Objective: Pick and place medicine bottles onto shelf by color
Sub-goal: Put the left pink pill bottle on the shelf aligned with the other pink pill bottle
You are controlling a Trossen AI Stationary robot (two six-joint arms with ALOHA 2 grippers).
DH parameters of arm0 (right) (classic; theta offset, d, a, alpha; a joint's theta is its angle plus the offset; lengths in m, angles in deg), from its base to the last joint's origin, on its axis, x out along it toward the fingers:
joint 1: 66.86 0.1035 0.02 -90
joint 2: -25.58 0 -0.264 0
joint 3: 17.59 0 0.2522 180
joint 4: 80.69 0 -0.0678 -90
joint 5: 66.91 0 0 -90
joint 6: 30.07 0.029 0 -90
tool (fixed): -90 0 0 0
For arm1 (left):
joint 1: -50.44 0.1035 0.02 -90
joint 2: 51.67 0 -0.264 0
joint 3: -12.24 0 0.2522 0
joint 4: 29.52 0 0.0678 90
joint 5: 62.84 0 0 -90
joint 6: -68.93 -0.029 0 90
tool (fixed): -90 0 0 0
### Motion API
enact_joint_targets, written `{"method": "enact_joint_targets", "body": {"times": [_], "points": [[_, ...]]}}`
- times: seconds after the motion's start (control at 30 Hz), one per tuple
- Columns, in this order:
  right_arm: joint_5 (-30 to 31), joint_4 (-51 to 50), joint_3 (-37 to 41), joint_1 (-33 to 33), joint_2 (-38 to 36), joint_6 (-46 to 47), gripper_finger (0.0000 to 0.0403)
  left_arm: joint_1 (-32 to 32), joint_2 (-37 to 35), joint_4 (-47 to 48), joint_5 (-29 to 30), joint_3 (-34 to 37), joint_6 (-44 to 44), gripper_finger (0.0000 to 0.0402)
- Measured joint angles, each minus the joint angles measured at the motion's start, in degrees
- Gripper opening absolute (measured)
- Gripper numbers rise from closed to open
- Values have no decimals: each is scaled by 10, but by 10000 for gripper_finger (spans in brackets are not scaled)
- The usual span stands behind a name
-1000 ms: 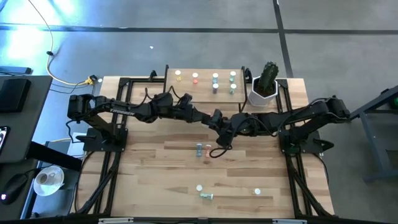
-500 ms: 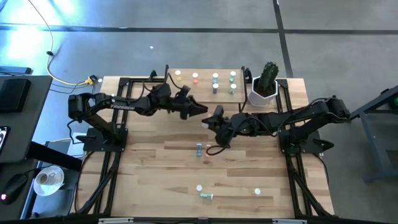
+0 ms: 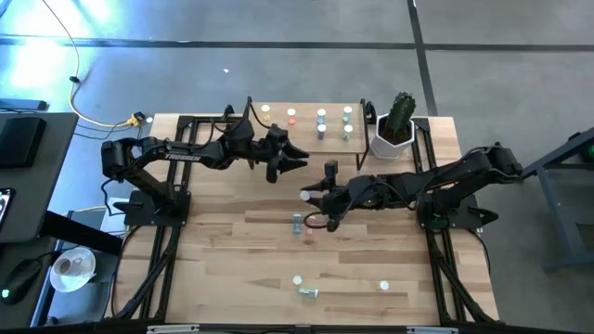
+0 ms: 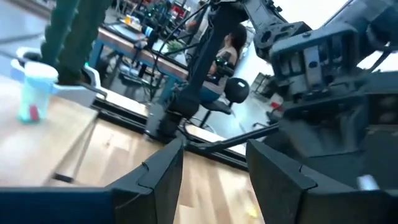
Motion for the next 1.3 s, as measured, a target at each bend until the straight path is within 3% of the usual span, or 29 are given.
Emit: {"method": "enact_joint_targets", "body": {"times": [0.33, 0.6, 0.87, 1.03, 1.3], "points": [[61, 124, 0, 11, 0, 143, 101, -8, 0, 4, -34, 0, -164, 179], [56, 163, 0, -24, -1, 227, 101, -32, 0, 5, -27, 0, -236, 222], [47, 195, 0, -51, -2, 261, 101, -36, 0, 9, -20, 0, -248, 260], [15, 162, 0, -77, -2, 308, 101, -36, 0, 9, 10, 0, -247, 261], [6, 124, 0, -90, -2, 333, 101, -36, 0, -13, 9, 0, -248, 260]]}}
